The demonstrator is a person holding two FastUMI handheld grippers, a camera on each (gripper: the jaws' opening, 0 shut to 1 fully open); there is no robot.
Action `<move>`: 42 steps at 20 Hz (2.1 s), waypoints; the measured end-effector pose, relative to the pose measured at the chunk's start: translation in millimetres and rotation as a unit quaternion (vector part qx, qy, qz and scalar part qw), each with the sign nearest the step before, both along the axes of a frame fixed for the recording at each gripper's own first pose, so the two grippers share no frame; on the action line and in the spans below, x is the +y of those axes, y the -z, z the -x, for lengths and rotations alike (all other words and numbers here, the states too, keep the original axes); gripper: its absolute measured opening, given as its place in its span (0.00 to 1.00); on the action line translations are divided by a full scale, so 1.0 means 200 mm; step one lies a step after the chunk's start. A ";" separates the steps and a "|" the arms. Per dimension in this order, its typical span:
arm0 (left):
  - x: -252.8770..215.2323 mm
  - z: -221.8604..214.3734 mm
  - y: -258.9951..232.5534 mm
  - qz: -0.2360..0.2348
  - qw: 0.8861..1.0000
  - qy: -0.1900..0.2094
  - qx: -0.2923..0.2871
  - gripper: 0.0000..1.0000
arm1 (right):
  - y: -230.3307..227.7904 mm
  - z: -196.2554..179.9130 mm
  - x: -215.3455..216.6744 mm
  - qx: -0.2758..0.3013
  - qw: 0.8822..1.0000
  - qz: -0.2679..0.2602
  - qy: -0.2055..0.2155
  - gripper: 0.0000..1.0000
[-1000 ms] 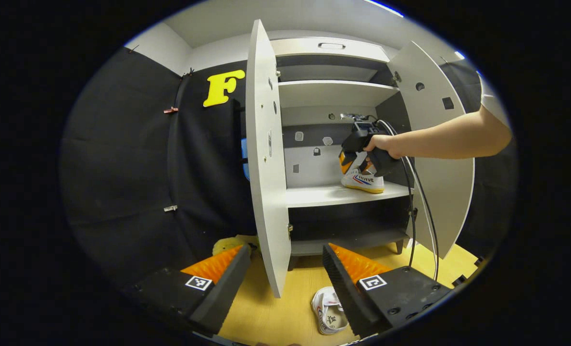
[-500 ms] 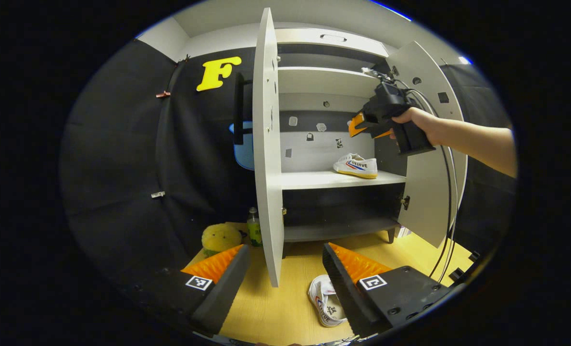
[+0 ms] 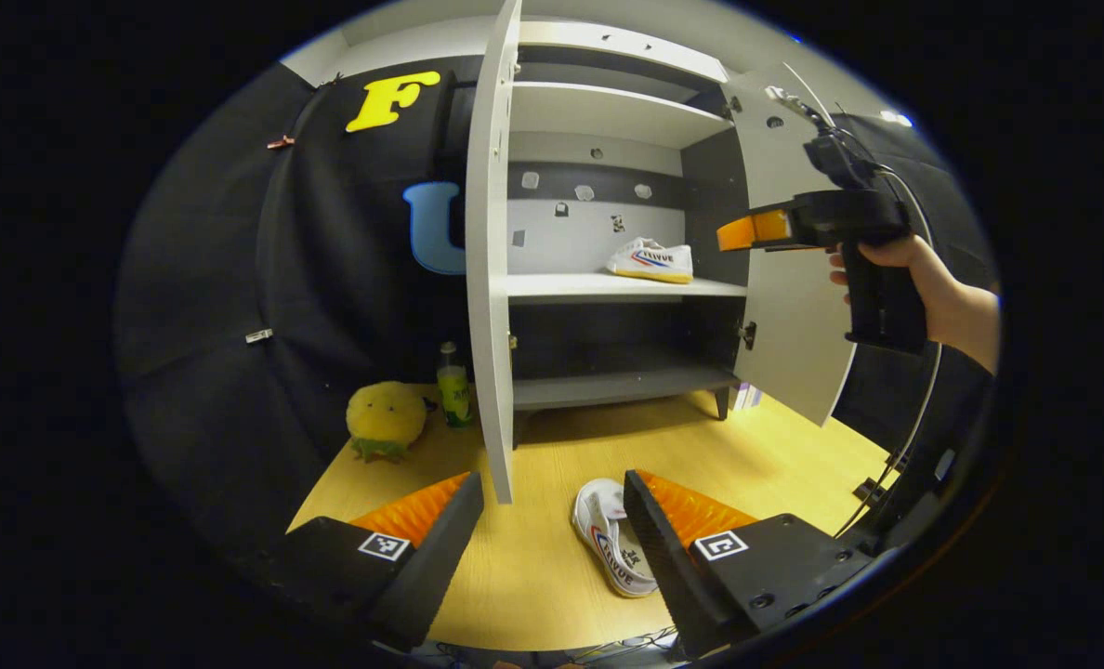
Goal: Grab one shoe with the right hand and put it into the shoe cabinet, grab the other shoe with the left hand and put it into the shoe cabinet; then close the right door with the right hand and the left door with the left hand.
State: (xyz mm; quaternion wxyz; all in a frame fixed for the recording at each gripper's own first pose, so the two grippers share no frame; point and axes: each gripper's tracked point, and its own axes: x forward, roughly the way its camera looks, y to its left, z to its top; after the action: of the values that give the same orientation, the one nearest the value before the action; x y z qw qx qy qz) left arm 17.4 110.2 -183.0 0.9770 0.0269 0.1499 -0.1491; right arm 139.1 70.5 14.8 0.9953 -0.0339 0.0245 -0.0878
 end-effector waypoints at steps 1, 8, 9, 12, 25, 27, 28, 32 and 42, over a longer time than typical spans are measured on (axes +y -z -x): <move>-0.01 0.00 0.05 0.002 1.000 0.004 0.011 0.95 | 0.06 0.08 -0.01 0.006 1.000 -0.004 0.007 0.99; -0.13 0.02 0.30 -0.015 0.997 0.044 0.060 0.95 | 0.32 0.43 -0.09 0.032 0.999 0.004 0.040 0.98; -0.16 0.03 0.35 -0.021 0.996 0.049 0.065 0.95 | 0.34 0.47 -0.09 0.034 0.998 0.001 0.044 0.99; -0.22 -0.01 0.48 -0.041 0.994 0.053 0.083 0.95 | 0.35 0.57 -0.11 0.035 0.998 -0.007 0.058 0.99; -0.34 -0.36 0.94 -0.104 0.981 -0.012 0.164 0.90 | 0.49 0.76 -0.21 0.087 0.995 -0.009 0.044 0.98; -0.37 -0.42 0.96 -0.107 0.980 -0.013 0.168 0.81 | 0.46 0.76 -0.24 0.083 0.996 -0.005 0.039 0.99; -0.39 -0.45 0.97 -0.111 0.979 -0.013 0.172 0.77 | 0.46 0.75 -0.25 0.079 0.996 -0.007 0.039 0.99; -0.37 -0.55 1.03 -0.149 0.970 -0.037 0.188 0.47 | 0.47 0.74 -0.29 0.077 0.996 -0.031 0.038 0.98; -0.32 -0.61 1.07 -0.159 0.961 -0.054 0.221 0.06 | 0.45 0.63 -0.34 0.069 0.997 -0.034 0.020 0.99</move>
State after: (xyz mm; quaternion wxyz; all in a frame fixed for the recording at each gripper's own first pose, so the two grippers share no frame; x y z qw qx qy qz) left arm 139.2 45.3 -397.7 0.9093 0.1402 0.3849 -0.0730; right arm 13.1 1.9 -74.9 0.9897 -0.0055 0.0971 -0.1047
